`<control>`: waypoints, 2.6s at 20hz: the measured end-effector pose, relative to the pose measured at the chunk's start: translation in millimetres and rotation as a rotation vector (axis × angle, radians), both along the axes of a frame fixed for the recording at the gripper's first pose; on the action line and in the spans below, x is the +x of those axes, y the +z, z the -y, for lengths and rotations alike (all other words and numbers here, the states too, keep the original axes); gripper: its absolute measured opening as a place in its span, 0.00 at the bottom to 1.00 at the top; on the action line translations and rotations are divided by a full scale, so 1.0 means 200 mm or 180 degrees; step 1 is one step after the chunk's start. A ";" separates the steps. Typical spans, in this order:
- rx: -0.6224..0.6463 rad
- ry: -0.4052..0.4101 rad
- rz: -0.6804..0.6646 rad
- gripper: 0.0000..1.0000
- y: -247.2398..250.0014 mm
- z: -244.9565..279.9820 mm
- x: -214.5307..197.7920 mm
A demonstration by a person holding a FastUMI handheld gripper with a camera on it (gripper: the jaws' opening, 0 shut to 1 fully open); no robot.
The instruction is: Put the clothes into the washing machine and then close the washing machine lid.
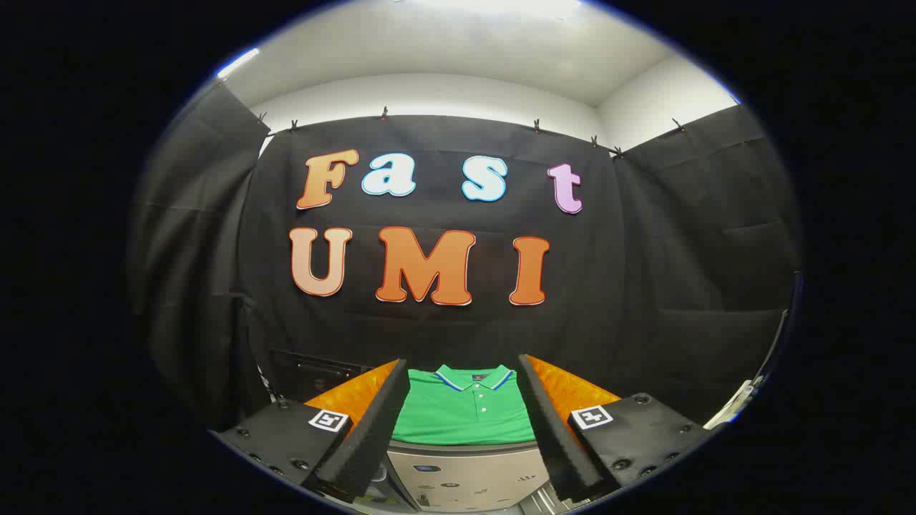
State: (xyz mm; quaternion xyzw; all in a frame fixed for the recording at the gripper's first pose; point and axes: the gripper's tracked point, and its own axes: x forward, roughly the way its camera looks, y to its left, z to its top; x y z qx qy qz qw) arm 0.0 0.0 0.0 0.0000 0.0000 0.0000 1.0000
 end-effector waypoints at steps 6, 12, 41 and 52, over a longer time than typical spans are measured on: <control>0.0022 -0.0005 0.0001 0.97 0.01 -0.01 0.03; 0.0006 -0.0019 -0.0043 0.97 0.00 -0.01 0.04; 0.0292 0.0019 -0.1282 0.98 -0.88 0.29 1.24; 0.0307 0.0120 -0.2100 0.99 -1.21 0.28 1.46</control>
